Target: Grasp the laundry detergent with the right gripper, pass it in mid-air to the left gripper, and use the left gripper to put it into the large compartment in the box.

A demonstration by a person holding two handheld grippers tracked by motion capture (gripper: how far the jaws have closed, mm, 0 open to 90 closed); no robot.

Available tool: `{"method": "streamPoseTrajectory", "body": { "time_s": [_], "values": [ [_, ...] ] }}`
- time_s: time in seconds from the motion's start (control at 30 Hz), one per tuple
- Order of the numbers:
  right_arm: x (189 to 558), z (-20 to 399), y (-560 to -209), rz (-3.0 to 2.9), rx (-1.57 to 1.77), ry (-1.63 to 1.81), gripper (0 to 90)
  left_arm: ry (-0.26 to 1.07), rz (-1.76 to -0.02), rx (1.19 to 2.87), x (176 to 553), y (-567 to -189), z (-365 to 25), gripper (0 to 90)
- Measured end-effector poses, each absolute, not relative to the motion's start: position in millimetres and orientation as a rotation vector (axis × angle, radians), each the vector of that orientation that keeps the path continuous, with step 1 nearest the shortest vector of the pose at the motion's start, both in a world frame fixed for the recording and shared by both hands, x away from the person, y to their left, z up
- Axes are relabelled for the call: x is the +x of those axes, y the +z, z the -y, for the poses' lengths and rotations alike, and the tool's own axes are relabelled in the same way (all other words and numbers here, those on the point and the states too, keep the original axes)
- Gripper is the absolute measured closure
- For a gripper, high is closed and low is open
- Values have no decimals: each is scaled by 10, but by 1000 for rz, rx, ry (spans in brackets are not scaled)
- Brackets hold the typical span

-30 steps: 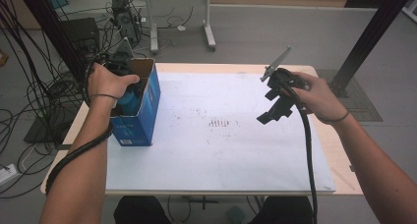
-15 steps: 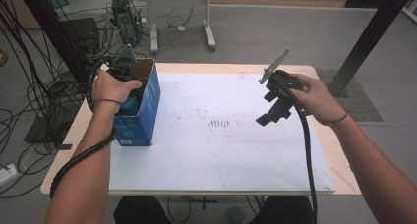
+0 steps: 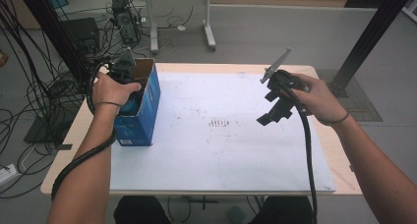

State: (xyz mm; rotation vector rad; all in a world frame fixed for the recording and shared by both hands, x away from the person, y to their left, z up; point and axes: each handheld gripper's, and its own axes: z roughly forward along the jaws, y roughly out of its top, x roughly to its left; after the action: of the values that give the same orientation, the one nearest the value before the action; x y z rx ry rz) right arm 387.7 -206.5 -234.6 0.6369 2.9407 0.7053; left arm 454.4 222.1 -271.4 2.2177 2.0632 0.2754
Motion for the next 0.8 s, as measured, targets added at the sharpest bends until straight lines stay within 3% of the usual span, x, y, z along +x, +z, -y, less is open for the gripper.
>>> {"method": "streamPoseTrajectory", "body": {
  "time_s": [0.8],
  "values": [
    [3858, 2080, -2339, -2944, 634, 709, 50, 256, -2074, 2193, 4540, -2720, -2261, 375]
  ]
}}
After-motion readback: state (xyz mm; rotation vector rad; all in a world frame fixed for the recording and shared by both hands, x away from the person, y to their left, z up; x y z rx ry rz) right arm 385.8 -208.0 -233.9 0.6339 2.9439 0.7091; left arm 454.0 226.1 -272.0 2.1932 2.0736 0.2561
